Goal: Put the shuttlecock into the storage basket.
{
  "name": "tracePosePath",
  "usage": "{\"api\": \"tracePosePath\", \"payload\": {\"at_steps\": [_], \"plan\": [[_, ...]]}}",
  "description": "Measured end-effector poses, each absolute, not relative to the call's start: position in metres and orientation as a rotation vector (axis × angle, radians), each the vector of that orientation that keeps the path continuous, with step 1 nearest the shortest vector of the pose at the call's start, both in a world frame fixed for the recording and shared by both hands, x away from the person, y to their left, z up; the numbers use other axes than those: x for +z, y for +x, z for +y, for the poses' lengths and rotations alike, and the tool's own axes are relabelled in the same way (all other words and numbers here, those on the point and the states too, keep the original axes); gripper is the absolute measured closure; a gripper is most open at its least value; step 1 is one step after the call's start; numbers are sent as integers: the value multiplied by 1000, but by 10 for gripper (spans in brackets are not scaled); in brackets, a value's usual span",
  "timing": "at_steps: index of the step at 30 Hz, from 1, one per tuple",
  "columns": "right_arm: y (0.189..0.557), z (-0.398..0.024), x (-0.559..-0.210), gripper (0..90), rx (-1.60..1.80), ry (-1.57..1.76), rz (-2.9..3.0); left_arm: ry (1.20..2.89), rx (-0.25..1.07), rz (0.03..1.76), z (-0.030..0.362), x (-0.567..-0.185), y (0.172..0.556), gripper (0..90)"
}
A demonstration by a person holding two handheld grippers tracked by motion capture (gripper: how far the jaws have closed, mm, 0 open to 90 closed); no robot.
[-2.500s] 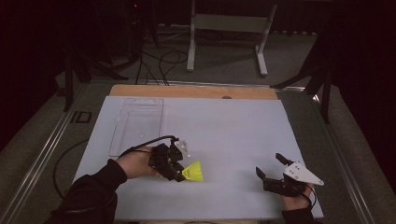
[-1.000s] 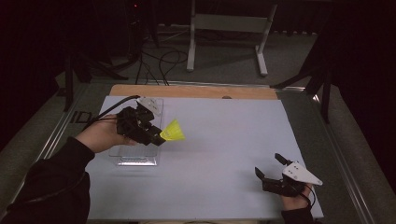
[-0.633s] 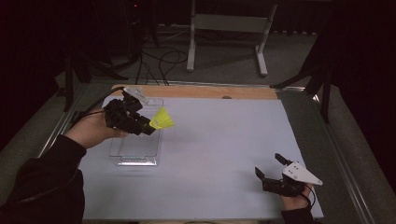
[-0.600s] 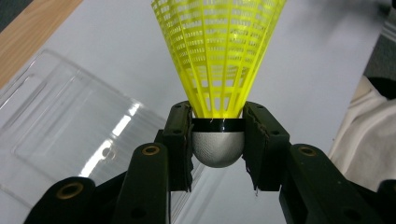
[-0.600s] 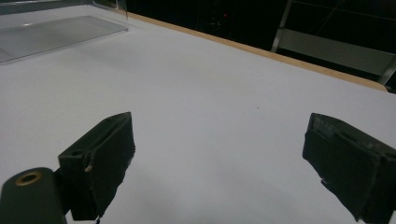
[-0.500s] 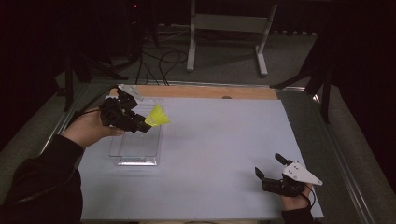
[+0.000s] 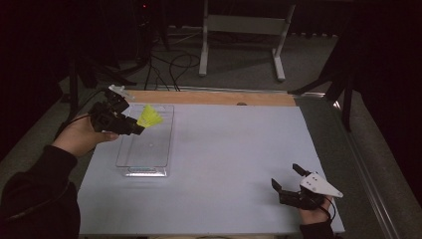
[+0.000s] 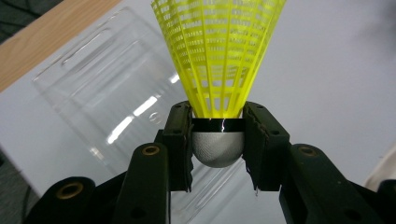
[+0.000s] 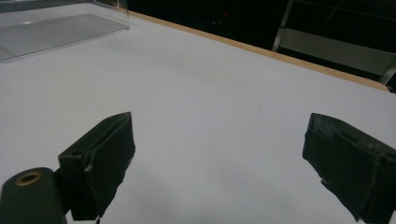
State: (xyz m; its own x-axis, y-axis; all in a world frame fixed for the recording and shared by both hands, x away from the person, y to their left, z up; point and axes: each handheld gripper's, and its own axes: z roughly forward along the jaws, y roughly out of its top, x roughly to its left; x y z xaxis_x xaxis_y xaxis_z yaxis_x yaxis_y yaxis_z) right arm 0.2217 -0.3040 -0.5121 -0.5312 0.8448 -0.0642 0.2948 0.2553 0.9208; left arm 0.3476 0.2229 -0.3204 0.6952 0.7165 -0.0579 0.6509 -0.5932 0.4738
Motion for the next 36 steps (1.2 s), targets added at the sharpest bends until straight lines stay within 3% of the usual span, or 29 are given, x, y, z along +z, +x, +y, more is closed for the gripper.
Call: {"api": "tracePosePath", "payload": {"at_steps": [14,36], "plan": [[221,-304,-512,92,1256,1030,1965,2382,218,1287,251,-340,340,654],[222,-303,-512,92,1248,1030,1975,2353,166,1288,267,-395,332,653]]}}
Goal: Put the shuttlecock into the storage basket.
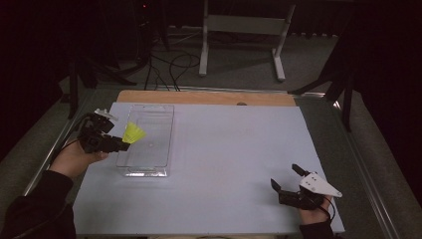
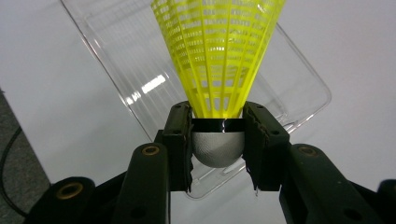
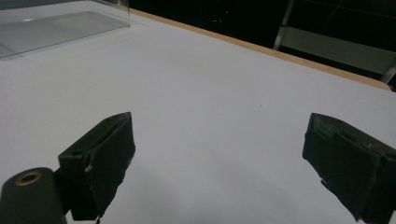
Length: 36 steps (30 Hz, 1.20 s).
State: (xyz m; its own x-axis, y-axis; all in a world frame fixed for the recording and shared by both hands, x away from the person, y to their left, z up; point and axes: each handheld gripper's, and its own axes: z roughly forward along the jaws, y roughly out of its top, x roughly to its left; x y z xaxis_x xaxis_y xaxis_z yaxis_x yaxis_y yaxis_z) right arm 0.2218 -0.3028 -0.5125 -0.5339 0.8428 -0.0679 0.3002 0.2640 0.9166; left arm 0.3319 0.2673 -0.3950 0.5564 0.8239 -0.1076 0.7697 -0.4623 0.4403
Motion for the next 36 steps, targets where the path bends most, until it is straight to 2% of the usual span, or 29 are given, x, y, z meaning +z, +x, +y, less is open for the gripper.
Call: {"api": "tracePosePath", "payload": {"at_steps": [12,21,36], "plan": [[222,-303,-512,92,1240,1027,1976,2393,94,1293,264,-423,334,652],[222,-303,-513,92,1240,1029,1976,2457,91,1312,261,-438,336,651],[222,-303,-512,92,1240,1030,1975,2481,122,1396,260,-436,343,635]]}}
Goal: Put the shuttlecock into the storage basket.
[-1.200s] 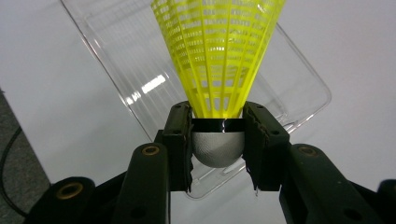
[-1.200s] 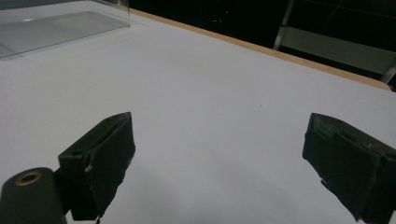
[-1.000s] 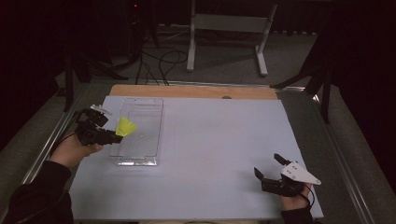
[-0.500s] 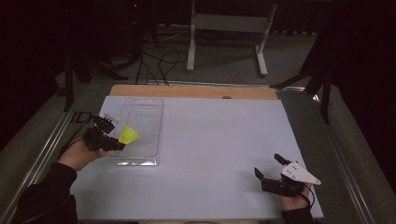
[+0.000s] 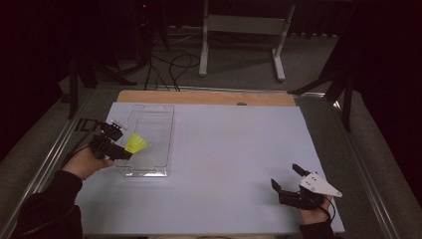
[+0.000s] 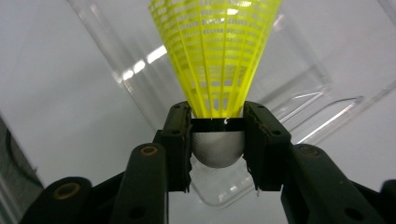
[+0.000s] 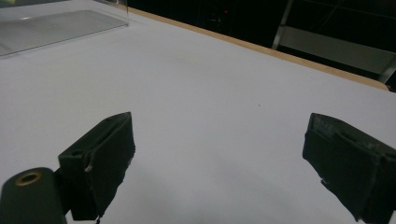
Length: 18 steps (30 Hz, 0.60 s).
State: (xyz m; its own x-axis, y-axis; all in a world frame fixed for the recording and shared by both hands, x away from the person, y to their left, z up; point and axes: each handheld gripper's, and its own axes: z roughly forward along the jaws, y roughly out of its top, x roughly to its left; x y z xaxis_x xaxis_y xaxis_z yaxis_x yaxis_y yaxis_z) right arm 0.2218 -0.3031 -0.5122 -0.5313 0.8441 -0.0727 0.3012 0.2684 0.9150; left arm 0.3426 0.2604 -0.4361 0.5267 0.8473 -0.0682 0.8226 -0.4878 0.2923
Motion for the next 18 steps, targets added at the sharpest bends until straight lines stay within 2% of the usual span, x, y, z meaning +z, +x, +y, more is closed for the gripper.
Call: {"api": "tracePosePath", "payload": {"at_steps": [1,5,12,16,18], "plan": [[222,-303,-512,92,1240,1028,1973,2483,126,1404,260,-435,343,522],[222,-303,-512,92,1241,1029,1974,2489,143,1403,257,-431,341,375],[222,-303,-512,92,1241,1029,1973,2484,163,1392,254,-425,340,242],[222,-303,-512,92,1240,1027,1973,2488,165,1380,252,-424,340,209],[222,-303,-512,92,1240,1029,1972,2481,159,1375,251,-422,340,150]]}}
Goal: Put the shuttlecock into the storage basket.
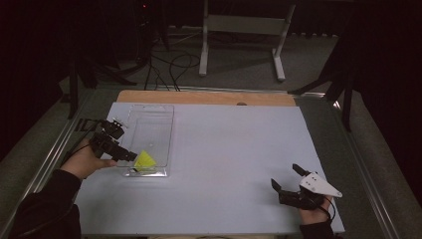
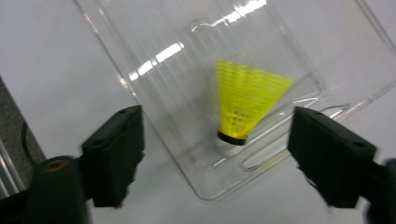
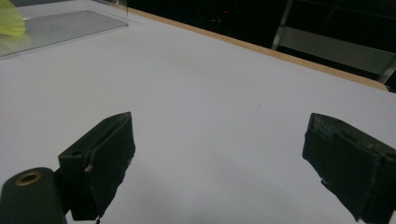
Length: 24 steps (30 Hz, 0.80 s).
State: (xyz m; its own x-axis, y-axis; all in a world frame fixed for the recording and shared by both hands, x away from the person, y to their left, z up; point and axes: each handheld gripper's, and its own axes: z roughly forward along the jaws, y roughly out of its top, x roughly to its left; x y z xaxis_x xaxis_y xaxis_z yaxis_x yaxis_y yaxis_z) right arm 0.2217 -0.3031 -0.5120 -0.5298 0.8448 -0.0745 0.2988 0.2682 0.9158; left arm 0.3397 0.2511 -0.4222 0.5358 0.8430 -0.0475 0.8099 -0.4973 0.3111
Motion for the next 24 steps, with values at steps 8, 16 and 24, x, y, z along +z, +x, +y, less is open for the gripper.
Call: {"api": "tracePosePath", "payload": {"at_steps": [8,16,24], "plan": [[222,-303,-512,92,1239,1025,1976,2437,132,1305,248,-414,339,0],[222,-304,-513,92,1239,1029,1977,2418,129,1209,240,-409,339,0],[222,-303,-513,92,1238,1028,1981,2429,149,1155,224,-406,340,0]]}}
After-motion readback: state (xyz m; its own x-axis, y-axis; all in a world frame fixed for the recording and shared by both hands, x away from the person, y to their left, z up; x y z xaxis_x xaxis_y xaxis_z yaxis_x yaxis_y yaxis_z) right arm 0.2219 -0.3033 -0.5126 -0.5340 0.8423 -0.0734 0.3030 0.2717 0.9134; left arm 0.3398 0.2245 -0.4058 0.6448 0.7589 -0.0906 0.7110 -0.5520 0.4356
